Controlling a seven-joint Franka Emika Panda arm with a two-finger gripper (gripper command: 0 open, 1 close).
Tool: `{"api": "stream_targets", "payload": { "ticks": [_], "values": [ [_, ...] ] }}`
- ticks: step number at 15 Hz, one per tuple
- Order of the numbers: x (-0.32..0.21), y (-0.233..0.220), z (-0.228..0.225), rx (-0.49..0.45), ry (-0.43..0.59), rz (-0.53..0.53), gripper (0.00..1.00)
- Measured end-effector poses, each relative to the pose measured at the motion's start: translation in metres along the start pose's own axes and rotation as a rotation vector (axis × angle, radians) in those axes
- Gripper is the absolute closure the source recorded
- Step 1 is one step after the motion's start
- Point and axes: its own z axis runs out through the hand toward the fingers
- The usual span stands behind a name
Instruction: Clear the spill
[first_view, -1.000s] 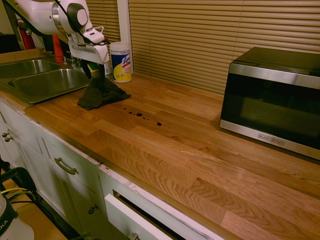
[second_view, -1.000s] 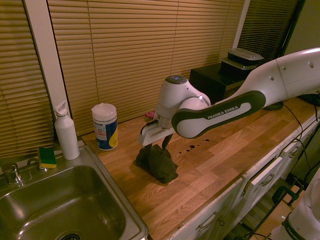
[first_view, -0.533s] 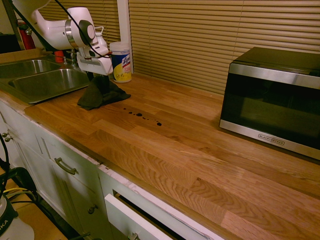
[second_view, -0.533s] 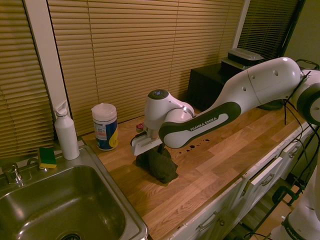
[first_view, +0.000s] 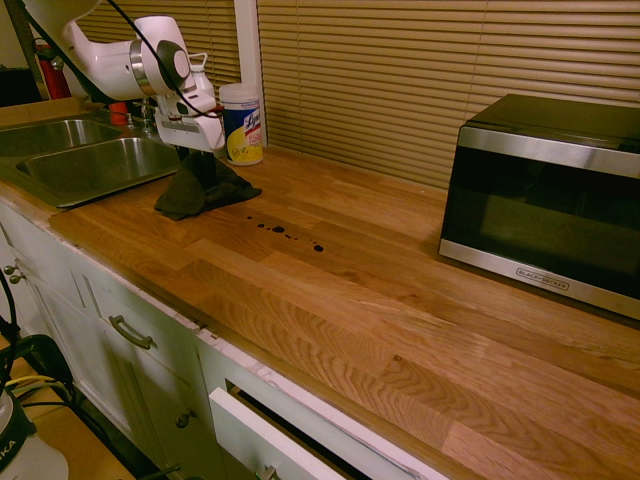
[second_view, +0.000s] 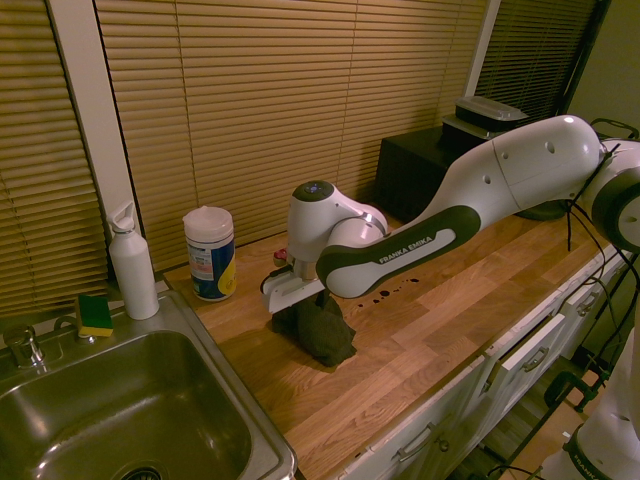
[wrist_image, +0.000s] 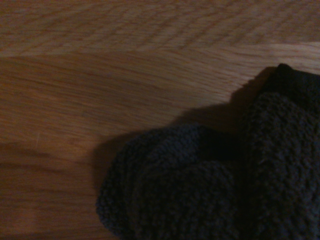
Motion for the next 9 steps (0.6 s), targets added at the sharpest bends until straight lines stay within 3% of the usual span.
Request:
{"api": "stream_targets", "payload": {
  "ticks": [9],
  "values": [
    [0.028,0.013,-0.008,-0.004,-0.006,0.067,1.00]
  ]
}}
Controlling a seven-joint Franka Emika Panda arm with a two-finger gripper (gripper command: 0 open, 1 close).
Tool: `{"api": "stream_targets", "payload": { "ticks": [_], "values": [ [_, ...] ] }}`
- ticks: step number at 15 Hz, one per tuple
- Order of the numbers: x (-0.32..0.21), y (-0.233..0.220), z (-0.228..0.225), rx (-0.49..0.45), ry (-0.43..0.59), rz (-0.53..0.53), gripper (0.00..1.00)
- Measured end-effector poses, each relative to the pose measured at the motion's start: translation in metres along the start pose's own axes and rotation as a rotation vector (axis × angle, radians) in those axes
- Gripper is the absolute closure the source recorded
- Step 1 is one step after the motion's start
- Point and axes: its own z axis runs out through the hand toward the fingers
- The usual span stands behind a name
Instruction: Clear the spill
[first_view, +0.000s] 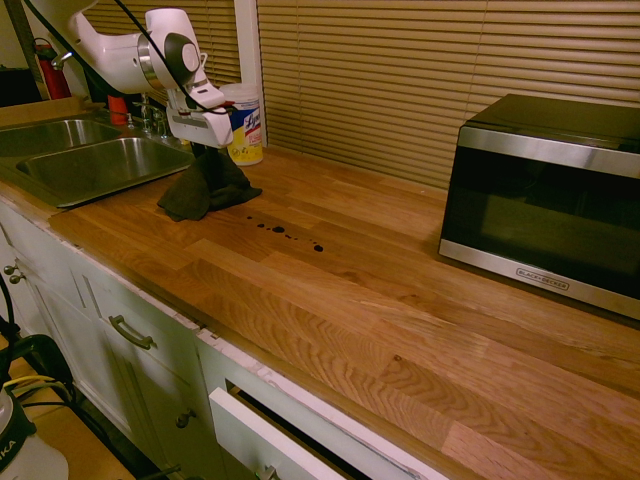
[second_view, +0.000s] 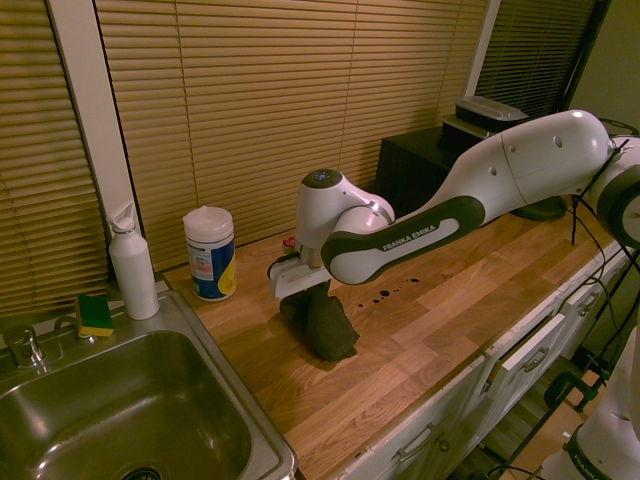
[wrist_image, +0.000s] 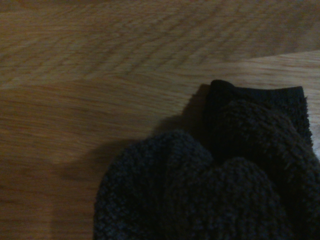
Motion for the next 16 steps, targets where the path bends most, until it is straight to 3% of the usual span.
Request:
{"api": "stream_targets", "payload": {
  "ticks": [7,16],
  "values": [
    [0.031,0.042,0.007,0.048,-0.012,0.052,1.00],
    [0.126,0.115,0.021,0.052,0.013,0.143,1.00]
  ]
}}
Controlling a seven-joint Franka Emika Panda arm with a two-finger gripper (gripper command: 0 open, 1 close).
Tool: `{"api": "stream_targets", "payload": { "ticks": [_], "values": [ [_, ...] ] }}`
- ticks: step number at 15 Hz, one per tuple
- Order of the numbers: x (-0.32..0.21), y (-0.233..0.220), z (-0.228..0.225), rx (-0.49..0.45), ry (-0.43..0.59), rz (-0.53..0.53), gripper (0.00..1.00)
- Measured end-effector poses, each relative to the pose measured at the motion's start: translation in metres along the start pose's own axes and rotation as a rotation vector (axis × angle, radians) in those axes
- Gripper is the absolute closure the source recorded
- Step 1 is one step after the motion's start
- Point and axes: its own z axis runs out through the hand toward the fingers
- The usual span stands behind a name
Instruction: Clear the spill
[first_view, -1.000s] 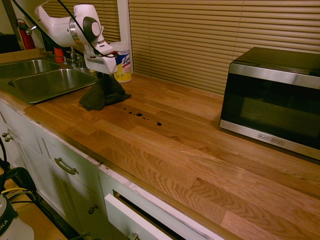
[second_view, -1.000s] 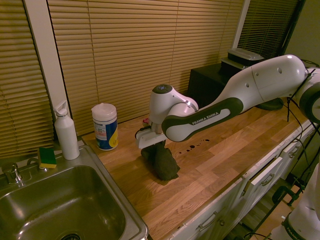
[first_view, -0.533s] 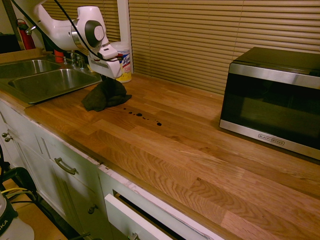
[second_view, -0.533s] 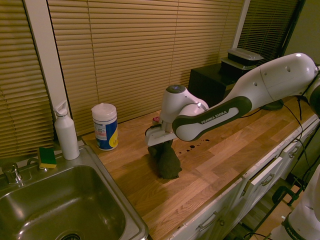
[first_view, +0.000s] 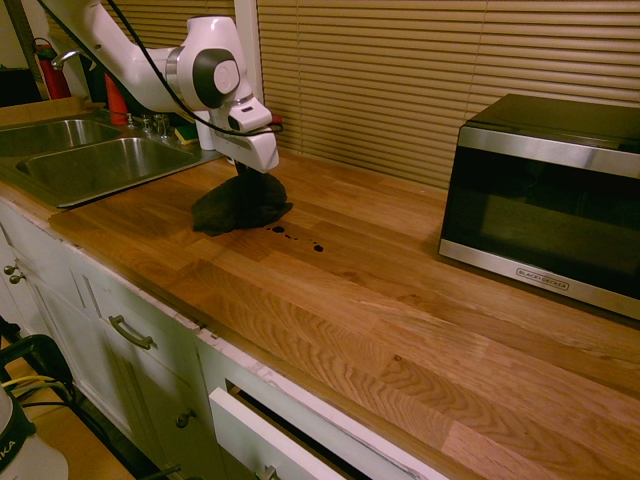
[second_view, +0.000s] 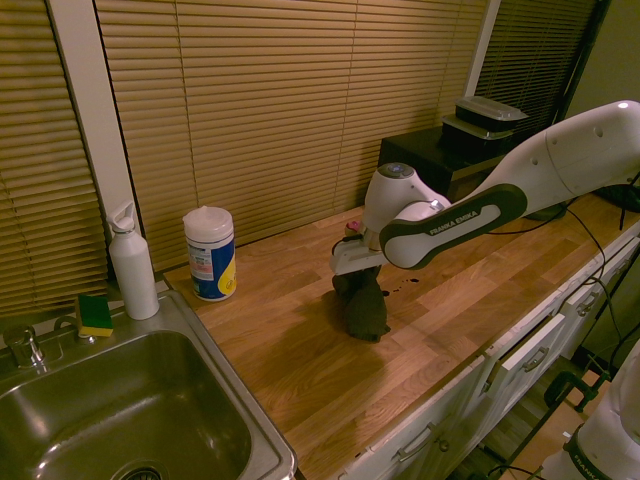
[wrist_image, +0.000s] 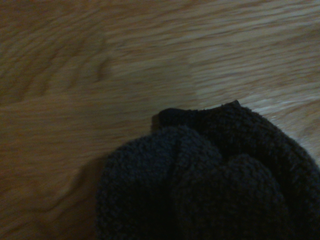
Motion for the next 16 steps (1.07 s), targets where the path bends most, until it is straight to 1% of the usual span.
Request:
{"api": "stream_targets", "payload": {
  "ticks": [5,9,13,16],
  "values": [
    [0.064,0.037,0.006,0.005,0.008,0.070,1.00],
    [0.097,0.060,0.011,0.019,0.009,0.121,1.00],
    [0.138,0.094,0.015,0.017,0.027,0.184,1.00],
    [0.161,0.113,0.015,0.023,0.013,0.218,1.00]
  ]
}}
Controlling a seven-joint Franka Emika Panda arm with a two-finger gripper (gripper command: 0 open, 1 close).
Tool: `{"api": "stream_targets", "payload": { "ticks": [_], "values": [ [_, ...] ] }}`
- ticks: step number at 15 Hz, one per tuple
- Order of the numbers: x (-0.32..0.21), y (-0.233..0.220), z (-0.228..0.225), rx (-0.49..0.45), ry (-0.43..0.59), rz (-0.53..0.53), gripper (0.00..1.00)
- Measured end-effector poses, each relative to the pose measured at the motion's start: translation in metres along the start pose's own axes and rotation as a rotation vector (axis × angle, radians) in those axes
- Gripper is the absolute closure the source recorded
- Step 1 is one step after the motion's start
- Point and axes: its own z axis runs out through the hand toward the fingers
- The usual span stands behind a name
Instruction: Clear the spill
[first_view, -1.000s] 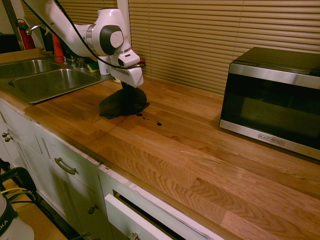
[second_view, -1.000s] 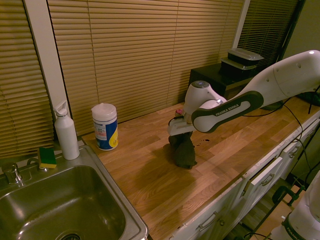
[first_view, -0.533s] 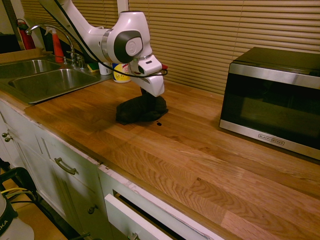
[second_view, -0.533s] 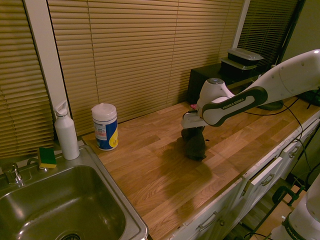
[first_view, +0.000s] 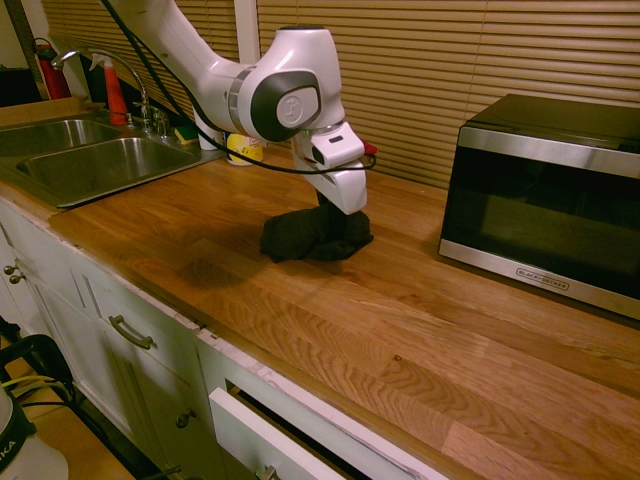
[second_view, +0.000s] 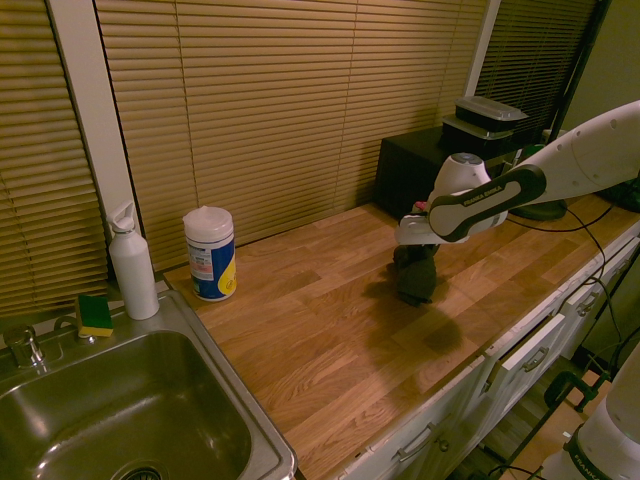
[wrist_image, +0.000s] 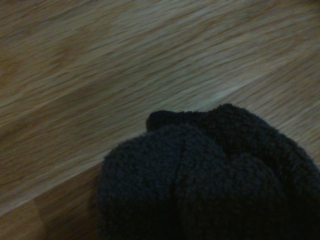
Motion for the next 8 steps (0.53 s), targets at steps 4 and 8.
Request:
{"api": "stream_targets", "payload": {
  "ticks": [4,8],
  "values": [
    [0.022,0.013,-0.002,-0.002,-0.006,0.012,1.00],
    [0.005,0.003,-0.007,-0.005,-0.012,-0.033,1.00]
  ]
}}
